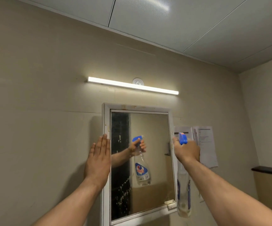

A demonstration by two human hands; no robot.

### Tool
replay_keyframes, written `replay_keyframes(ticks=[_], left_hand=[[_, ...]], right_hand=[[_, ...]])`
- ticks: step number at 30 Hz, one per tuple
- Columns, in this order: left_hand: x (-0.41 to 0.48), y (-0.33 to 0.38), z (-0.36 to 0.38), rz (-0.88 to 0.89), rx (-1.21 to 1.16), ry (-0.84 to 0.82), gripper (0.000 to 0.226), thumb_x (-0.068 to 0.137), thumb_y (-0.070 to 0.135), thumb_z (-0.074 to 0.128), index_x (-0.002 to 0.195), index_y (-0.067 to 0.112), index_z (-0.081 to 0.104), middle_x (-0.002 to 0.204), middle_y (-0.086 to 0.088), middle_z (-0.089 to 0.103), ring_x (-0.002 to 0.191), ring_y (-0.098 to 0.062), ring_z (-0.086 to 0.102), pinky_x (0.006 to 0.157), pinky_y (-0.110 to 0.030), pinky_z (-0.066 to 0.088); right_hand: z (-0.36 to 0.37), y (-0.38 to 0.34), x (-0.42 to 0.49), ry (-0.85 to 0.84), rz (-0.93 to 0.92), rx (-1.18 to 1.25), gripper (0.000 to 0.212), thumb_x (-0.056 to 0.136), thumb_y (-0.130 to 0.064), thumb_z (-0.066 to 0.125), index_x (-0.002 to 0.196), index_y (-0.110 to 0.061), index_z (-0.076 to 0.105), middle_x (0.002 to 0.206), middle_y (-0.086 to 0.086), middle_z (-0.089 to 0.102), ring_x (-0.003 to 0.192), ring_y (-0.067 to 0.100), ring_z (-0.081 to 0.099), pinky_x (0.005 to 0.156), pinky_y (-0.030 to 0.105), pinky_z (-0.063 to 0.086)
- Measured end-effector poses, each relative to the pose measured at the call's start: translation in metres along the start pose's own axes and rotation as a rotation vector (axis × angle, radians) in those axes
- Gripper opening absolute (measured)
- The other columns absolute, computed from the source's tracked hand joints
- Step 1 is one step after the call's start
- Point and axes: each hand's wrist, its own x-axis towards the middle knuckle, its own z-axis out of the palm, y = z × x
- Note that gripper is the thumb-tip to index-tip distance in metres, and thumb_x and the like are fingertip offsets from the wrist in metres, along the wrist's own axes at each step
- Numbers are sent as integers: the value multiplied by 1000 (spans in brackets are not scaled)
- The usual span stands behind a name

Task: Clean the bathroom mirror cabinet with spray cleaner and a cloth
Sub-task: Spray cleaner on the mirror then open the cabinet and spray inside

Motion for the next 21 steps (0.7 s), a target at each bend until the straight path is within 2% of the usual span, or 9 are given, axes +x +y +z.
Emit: replay_keyframes(ticks=[4,6,8,9,11,13,15,17,21], left_hand=[[-20,2,-1,-2,10,-23,105,103,38,54,154,-3,-28,158,-24,-43,154,-37,-28,126,-48,-9],[-26,2,2,-9,11,-26,104,104,39,52,154,-3,-28,159,-24,-41,154,-37,-27,125,-48,-9],[-29,1,4,-16,5,-32,108,102,42,55,154,-3,-29,160,-24,-39,155,-37,-24,125,-47,-9],[-31,0,5,-19,-1,-38,112,100,44,58,153,-2,-29,162,-24,-37,156,-36,-23,125,-47,-10],[-33,0,8,-24,-24,-47,118,97,48,62,152,-1,-30,164,-22,-34,157,-36,-21,125,-46,-9],[-35,1,9,-30,-44,-53,122,95,49,65,150,0,-31,166,-21,-31,158,-35,-18,125,-45,-8],[-36,4,10,-28,-48,-51,123,94,50,66,150,0,-30,166,-21,-29,158,-35,-17,126,-45,-7],[-39,7,12,-14,-35,-66,120,95,48,66,153,-1,-29,165,-22,-31,158,-36,-18,126,-45,-6],[-45,12,19,10,-37,-71,109,101,40,60,156,1,-25,164,-21,-34,156,-35,-22,126,-45,-8]], right_hand=[[15,4,-63,-278,-152,56,35,98,-42,68,74,-17,59,63,-1,58,56,11,51,50,21,41],[24,-1,-92,-382,-193,103,30,97,-40,69,80,-16,66,63,0,62,59,17,58,58,29,51],[31,-6,-116,-440,-203,141,32,96,-40,71,74,-17,68,58,-2,62,62,28,67,59,35,53],[33,-8,-126,-458,-198,162,35,95,-41,71,68,-21,64,53,-4,60,63,30,69,56,33,51],[37,-11,-141,-470,-204,189,39,95,-43,71,62,-24,58,49,-9,58,58,19,68,49,24,46],[40,-12,-153,-480,-240,210,35,95,-43,69,67,-26,59,54,-10,58,54,4,60,47,13,43],[43,-7,-165,-543,-244,234,29,95,-43,69,71,-29,60,57,-16,62,56,-5,59,49,8,43],[47,7,-174,-605,-204,202,30,95,-43,70,70,-27,63,57,-19,63,53,-3,58,48,12,43],[52,47,-182,-670,-114,68,28,95,-44,70,74,-30,60,64,-10,61,56,2,58,51,10,40]])
